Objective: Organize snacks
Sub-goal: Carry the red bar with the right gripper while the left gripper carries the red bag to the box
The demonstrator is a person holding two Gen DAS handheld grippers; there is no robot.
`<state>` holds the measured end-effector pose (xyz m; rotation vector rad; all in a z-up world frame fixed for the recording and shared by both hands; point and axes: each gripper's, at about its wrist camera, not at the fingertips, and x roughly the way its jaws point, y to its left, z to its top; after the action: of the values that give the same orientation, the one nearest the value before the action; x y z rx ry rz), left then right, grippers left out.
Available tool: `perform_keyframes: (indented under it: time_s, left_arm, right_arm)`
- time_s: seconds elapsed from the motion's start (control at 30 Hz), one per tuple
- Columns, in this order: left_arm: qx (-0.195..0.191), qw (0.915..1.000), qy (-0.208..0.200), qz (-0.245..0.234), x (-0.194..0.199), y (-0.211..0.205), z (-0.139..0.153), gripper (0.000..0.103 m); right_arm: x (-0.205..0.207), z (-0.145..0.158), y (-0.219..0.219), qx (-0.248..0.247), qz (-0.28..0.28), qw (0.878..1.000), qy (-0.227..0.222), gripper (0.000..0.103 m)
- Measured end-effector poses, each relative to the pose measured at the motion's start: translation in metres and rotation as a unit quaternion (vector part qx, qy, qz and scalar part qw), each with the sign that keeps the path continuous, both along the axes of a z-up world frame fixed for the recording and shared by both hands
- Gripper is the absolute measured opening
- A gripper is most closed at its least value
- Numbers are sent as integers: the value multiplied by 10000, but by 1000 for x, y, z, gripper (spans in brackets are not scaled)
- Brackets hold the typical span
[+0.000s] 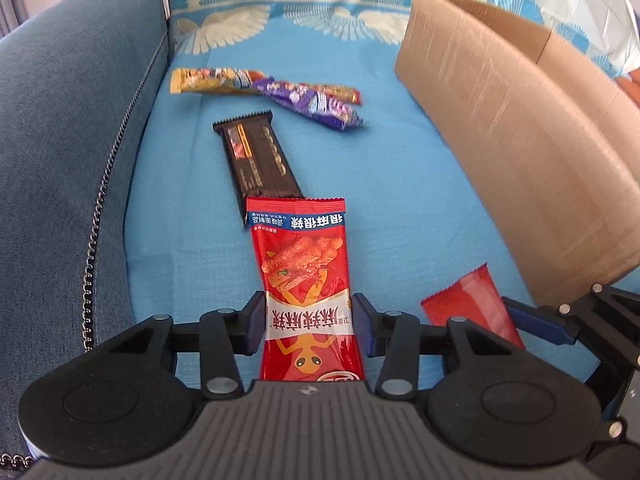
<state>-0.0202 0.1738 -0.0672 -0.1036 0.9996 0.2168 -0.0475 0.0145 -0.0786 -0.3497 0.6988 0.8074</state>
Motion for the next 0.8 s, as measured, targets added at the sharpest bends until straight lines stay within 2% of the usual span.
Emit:
perform_keyframes:
  time_s: [0.17, 0.57, 0.8]
  left_arm:
    - [-99, 9992, -374, 82, -8, 2, 11, 49]
    - [-102, 9937, -1110, 111, -26, 2, 30, 50]
    - [-208, 9887, -1471, 195, -37, 4, 40, 50]
  right_arm:
    - [1, 8, -6, 214, -111, 9996, -136, 45]
    - [-1, 11, -10, 329, -145, 9990, -249, 45]
    - [-1, 27, -18, 643, -227, 9966, -468, 45]
